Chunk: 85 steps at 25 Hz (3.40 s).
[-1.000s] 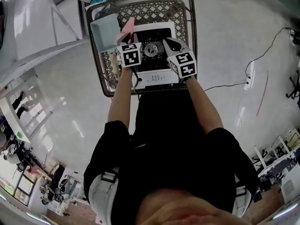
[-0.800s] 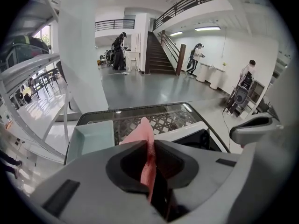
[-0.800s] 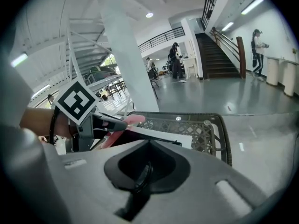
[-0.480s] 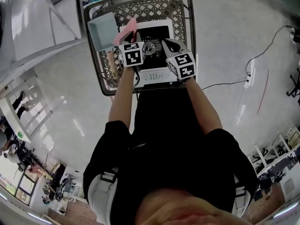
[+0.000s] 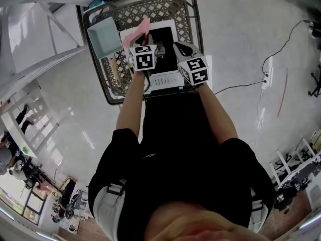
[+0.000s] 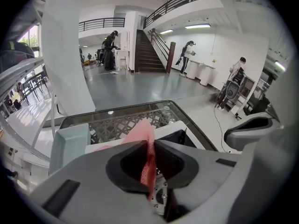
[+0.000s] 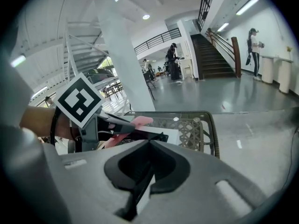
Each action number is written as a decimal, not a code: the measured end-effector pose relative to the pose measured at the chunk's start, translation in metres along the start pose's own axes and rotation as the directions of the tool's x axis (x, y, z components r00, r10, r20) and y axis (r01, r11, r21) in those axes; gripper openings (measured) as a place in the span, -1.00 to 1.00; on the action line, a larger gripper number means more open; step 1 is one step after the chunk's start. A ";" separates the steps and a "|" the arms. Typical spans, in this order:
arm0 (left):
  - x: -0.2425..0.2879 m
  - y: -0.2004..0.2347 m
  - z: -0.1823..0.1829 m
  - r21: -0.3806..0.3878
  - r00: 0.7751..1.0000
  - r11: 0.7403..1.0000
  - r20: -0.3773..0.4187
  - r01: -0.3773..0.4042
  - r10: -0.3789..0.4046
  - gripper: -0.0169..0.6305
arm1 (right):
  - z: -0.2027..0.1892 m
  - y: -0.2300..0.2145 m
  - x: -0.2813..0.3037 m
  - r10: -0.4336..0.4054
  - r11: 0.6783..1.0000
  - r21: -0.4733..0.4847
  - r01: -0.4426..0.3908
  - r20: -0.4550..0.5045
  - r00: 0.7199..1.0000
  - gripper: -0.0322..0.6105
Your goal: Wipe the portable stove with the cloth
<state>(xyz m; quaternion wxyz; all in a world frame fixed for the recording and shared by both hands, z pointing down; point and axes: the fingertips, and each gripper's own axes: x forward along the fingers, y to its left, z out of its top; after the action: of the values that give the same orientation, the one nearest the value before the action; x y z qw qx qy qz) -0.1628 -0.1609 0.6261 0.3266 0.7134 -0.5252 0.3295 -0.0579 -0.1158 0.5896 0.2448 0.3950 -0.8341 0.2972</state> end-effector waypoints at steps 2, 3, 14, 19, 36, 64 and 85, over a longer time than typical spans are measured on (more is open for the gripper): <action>0.002 -0.008 0.002 0.013 1.000 1.000 -0.002 0.008 -0.008 -0.80 | 0.000 -0.004 -0.004 -0.004 1.000 0.004 0.004 0.005 1.000 -0.89; 0.003 -0.013 0.003 0.023 1.000 1.000 0.000 0.014 -0.014 -0.81 | -0.001 -0.005 -0.006 -0.006 1.000 0.006 0.006 0.007 1.000 -0.89; 0.015 -0.055 0.008 0.071 0.998 0.996 -0.016 0.055 -0.054 -0.80 | -0.012 -0.026 -0.027 -0.032 0.999 0.035 0.031 0.016 0.999 -0.89; 0.020 -0.075 0.008 0.105 0.998 0.992 -0.015 0.063 -0.062 -0.80 | -0.019 -0.040 -0.038 -0.047 0.997 0.054 0.046 0.027 0.998 -0.89; 0.025 -0.129 0.012 0.151 0.996 0.985 -0.026 0.088 -0.085 -0.80 | -0.041 -0.075 -0.078 -0.091 0.990 0.111 0.085 0.051 0.994 -0.89; -0.014 -0.155 0.034 0.068 0.984 0.998 0.179 -0.004 -0.008 -0.81 | -0.040 -0.103 -0.104 0.025 1.000 0.010 -0.025 0.049 0.998 -0.89; -0.238 -0.104 -0.037 -0.371 0.737 0.854 0.446 -0.364 0.508 -0.80 | 0.005 0.059 -0.112 0.487 0.801 -0.412 -0.434 0.029 0.873 -0.89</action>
<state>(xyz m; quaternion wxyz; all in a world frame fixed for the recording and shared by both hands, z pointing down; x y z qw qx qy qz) -0.1218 0.0203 0.4409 0.1720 0.5822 -0.7861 0.1161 -0.0424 -0.0320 0.4960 0.1830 0.1418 -0.9616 0.1476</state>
